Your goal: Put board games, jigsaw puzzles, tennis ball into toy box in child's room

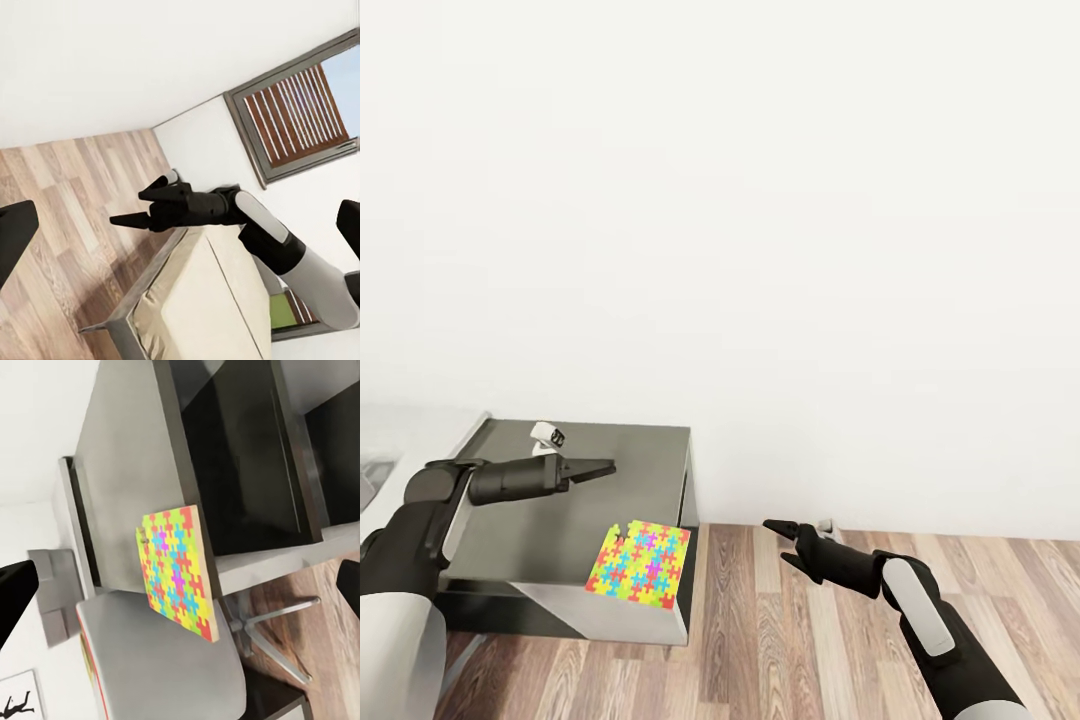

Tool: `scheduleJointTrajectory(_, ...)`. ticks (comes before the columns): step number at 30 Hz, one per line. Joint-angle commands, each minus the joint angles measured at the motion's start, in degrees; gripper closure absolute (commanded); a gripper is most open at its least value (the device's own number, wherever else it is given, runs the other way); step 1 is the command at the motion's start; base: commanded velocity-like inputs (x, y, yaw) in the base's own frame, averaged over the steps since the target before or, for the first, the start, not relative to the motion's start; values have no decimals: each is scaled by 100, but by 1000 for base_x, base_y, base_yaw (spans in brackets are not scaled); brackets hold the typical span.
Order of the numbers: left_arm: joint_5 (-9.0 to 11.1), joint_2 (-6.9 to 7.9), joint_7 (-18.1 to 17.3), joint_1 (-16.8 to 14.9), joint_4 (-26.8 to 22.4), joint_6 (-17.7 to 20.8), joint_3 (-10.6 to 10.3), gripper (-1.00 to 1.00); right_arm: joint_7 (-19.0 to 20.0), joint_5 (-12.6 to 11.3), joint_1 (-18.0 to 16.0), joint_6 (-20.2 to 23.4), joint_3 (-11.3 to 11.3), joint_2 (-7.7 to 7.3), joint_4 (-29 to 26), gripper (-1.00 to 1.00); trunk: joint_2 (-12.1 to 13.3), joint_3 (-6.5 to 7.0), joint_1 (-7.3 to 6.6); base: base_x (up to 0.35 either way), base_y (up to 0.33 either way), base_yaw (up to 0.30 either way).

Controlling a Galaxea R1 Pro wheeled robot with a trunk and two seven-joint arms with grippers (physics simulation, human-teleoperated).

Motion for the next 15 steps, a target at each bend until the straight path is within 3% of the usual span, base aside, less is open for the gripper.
scheduleJointTrajectory(1,0,-2,-25,9,-32,61,0,-100,38,31,-4,12,5,-6,-3,-100,-10,-1,3,0,0,0)
scheduleJointTrajectory(15,-11,19,-25,253,-562,61,-18,-100,259,35,-1,8,1,-10,-7,-100,-10,128,3,0,0,0)
